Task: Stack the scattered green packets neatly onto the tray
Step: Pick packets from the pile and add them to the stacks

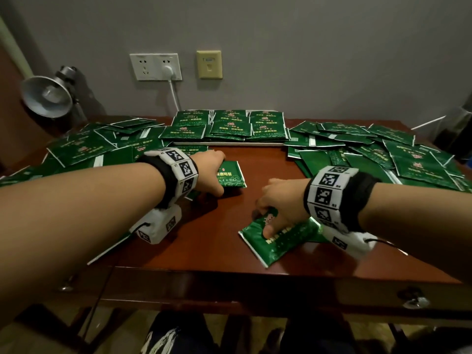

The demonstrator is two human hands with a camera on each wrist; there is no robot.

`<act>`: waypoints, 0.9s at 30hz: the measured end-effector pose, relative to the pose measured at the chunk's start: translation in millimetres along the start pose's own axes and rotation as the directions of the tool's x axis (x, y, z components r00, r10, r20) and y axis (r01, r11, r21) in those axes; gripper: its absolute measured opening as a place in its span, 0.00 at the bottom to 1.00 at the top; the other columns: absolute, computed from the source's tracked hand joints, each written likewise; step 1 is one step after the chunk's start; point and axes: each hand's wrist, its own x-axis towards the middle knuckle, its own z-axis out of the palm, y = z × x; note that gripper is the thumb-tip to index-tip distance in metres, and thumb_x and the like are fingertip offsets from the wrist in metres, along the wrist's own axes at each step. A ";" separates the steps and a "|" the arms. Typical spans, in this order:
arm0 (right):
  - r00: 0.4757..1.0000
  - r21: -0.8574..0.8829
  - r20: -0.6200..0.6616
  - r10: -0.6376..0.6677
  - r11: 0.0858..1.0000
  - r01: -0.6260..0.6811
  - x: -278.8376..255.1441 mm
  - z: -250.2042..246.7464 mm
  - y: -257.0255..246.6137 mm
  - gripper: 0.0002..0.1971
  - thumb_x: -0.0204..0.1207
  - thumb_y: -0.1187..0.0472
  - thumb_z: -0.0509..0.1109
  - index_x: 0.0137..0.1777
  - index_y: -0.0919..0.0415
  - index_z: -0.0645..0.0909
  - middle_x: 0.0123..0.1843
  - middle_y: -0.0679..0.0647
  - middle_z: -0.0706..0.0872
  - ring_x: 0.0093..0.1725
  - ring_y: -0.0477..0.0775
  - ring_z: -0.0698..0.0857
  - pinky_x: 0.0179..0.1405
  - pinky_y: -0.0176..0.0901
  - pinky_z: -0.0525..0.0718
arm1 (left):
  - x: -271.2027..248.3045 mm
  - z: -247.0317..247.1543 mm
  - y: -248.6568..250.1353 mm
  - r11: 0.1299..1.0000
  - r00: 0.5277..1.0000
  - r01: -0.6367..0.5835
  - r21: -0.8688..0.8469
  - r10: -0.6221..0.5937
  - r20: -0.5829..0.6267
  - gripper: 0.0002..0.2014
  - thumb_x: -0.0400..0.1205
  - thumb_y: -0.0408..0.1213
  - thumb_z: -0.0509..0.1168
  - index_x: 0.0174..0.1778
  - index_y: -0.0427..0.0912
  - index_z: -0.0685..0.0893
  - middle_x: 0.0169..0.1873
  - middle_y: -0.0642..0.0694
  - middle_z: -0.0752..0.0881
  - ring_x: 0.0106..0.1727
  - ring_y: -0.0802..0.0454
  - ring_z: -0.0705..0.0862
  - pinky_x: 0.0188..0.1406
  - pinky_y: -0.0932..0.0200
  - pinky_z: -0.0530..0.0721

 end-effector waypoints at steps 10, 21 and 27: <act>0.919 0.344 -0.243 0.309 0.914 -0.216 19.7 -4.7 30.6 0.35 0.71 0.34 0.70 0.67 0.53 0.60 0.54 0.51 0.86 0.47 0.53 0.86 0.48 0.51 0.88 | 26.8 -33.5 -20.0 1.000 0.995 0.013 0.005 -0.013 -0.096 0.42 0.70 0.46 0.78 0.76 0.40 0.65 0.66 0.40 0.73 0.62 0.43 0.77 0.60 0.47 0.82; 0.980 0.171 -0.084 0.181 0.971 -0.164 44.6 -26.2 14.6 0.47 0.61 0.43 0.81 0.71 0.55 0.56 0.51 0.54 0.79 0.43 0.57 0.81 0.43 0.53 0.85 | 122.9 -80.0 -14.6 0.999 0.985 -0.045 -0.026 0.040 -0.168 0.37 0.71 0.45 0.77 0.73 0.38 0.68 0.62 0.39 0.81 0.58 0.40 0.81 0.56 0.46 0.82; 0.917 0.302 -0.315 0.246 0.942 -0.149 64.6 -68.5 100.1 0.40 0.62 0.46 0.79 0.66 0.56 0.58 0.53 0.53 0.80 0.44 0.57 0.82 0.44 0.51 0.85 | 202.5 -104.0 2.3 0.995 0.981 -0.092 -0.022 0.087 -0.174 0.35 0.71 0.43 0.78 0.70 0.38 0.71 0.61 0.40 0.81 0.58 0.41 0.82 0.57 0.45 0.82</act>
